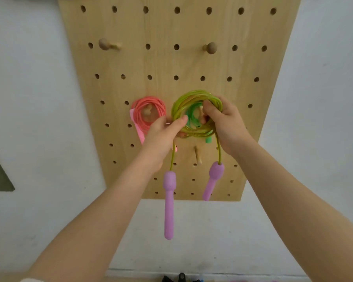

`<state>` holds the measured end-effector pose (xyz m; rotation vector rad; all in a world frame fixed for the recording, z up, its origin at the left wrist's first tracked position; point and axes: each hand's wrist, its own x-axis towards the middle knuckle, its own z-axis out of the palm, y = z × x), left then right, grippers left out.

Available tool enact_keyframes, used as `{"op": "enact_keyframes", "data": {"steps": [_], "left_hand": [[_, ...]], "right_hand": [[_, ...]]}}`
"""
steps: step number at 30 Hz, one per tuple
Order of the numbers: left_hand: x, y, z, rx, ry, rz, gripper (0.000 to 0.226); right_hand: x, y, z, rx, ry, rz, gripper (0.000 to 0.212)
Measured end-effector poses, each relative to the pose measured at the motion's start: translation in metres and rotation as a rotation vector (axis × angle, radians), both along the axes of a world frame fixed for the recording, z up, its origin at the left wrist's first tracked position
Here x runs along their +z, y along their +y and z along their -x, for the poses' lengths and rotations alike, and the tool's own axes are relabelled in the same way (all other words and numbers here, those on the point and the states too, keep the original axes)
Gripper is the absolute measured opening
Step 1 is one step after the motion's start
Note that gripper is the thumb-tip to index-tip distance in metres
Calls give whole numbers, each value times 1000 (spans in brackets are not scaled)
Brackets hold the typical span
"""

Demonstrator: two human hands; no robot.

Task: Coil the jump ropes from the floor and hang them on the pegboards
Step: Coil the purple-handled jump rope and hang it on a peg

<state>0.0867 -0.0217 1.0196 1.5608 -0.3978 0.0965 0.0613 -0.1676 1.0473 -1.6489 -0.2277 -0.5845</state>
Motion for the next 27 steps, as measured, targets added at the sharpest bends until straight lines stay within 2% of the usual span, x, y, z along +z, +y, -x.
{"op": "enact_keyframes", "data": {"steps": [3, 5, 12, 15, 17, 20, 22, 24, 27], "left_hand": [[23, -25, -17, 15, -109, 204, 16], [45, -41, -31, 15, -189, 245, 3], [126, -75, -85, 103, -389, 43, 6], [148, -78, -112, 163, -407, -34, 15], [152, -80, -131, 189, -378, -109, 21], [142, -84, -156, 231, -359, -217, 43], [129, -88, -162, 276, -451, -235, 47], [118, -95, -164, 374, -604, -325, 43], [105, -99, -158, 643, -713, -625, 49]], "right_hand": [[23, -19, -14, 26, -47, -72, 3], [43, -33, -22, 25, -102, -59, 4], [108, -74, -69, -70, -186, 55, 7], [126, -80, -96, -137, -150, 112, 19], [130, -84, -114, -208, -140, 216, 19], [119, -88, -133, -398, -120, 561, 25], [105, -88, -138, -496, -134, 711, 36], [96, -82, -140, -595, -146, 811, 37], [94, -78, -142, -778, -77, 1004, 38]]}}
